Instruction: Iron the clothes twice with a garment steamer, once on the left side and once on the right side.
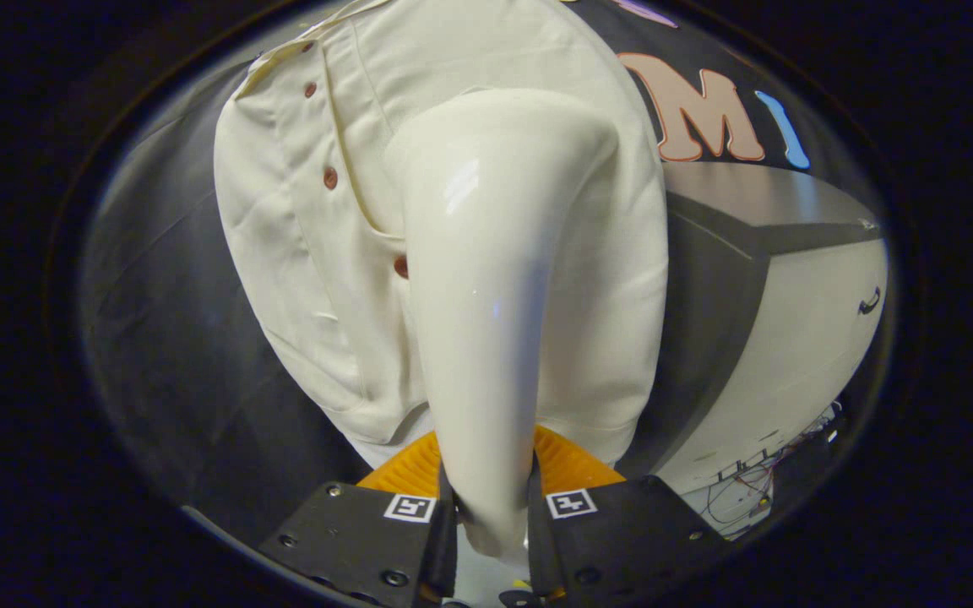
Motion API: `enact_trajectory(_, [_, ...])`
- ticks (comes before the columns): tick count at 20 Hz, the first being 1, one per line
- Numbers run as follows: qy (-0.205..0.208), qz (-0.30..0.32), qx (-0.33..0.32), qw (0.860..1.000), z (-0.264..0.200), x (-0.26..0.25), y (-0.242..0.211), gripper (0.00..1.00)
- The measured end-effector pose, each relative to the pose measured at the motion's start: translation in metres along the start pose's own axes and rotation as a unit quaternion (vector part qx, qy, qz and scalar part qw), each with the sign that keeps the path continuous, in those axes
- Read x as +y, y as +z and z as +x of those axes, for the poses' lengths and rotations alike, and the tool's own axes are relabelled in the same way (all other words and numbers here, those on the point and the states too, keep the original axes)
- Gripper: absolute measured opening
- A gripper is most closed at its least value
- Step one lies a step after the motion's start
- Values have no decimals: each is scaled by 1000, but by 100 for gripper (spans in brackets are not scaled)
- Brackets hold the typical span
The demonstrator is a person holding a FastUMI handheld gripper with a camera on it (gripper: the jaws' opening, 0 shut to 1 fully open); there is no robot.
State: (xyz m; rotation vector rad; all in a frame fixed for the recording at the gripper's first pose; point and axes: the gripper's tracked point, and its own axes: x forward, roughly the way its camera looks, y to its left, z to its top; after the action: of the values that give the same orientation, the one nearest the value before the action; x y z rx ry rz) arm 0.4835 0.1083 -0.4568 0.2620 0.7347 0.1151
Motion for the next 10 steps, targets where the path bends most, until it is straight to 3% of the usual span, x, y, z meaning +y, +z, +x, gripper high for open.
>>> enact_trajectory(10, [0, 18, 32, 999, 8, -16, -44, 34])
